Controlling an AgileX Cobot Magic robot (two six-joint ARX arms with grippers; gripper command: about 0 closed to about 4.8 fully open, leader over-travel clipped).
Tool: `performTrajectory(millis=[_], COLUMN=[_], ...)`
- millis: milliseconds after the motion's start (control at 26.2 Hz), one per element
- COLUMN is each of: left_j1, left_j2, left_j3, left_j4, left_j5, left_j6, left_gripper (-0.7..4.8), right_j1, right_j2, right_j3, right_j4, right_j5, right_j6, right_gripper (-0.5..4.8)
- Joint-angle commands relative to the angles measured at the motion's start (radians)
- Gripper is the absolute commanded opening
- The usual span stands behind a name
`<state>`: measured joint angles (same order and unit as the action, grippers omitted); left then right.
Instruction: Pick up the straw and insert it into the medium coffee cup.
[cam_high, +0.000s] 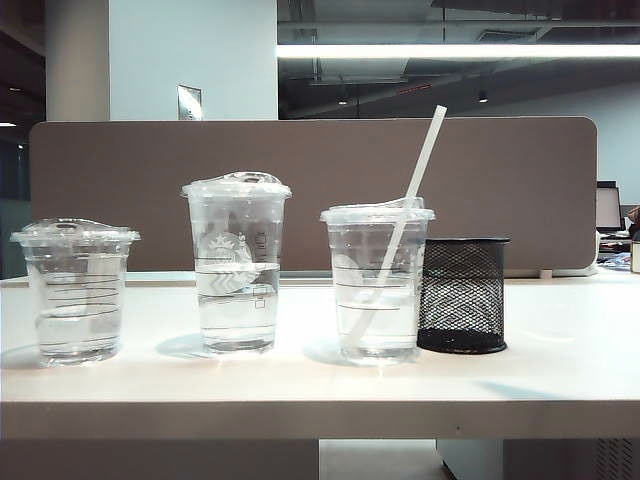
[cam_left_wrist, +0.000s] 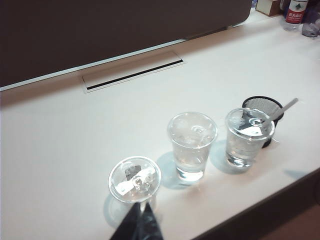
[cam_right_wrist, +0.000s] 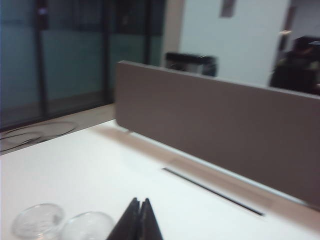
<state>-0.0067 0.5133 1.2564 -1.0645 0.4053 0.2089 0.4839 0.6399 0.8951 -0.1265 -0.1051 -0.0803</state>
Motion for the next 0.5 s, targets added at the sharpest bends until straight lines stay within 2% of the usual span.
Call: performTrajectory(millis=[38,76,115,267,420,496], left_j1=[-0.001,-0.001,-0.001,-0.001,-0.002,-0.002], left_j2=[-0.003,-0.007,-0.008,-0.008,-0.003,0.004], left_j3=[-0.083,-0.163,-0.198,-0.479,-0.717,-0.804], left_j4=[0.143,0.264,0.319,0.749,1.077,1.159], left_j5=[0.003,0.003,0.003,0.002,-0.001,-0.002], left_j6=[-0.046,-0.084,-0.096,-0.196,-0.229,-0.229], left_gripper=[-0.04,-0.04,-0.04,-0.04,-0.04,-0.04], right_j1=[0.001,0.001,0.001,0.002,0.002,0.002], right_j2=[-0.118,-0.216,-0.253,-0.493,-0.606,-0.624], right_j3=[-0.023,-0.069,-0.091,-0.288,-0.433,-0.496], right_j4=[-0.056,-0.056,-0.055,-0.049,-0.044,-0.011], right_j5=[0.076,0.115,0.127,0.120,0.121,0.121], right_j6=[0.000,0.000,0.000,0.003,0.035,0.076], right_gripper=[-0.08,-0.08,-0.08,-0.07,-0.06,-0.06])
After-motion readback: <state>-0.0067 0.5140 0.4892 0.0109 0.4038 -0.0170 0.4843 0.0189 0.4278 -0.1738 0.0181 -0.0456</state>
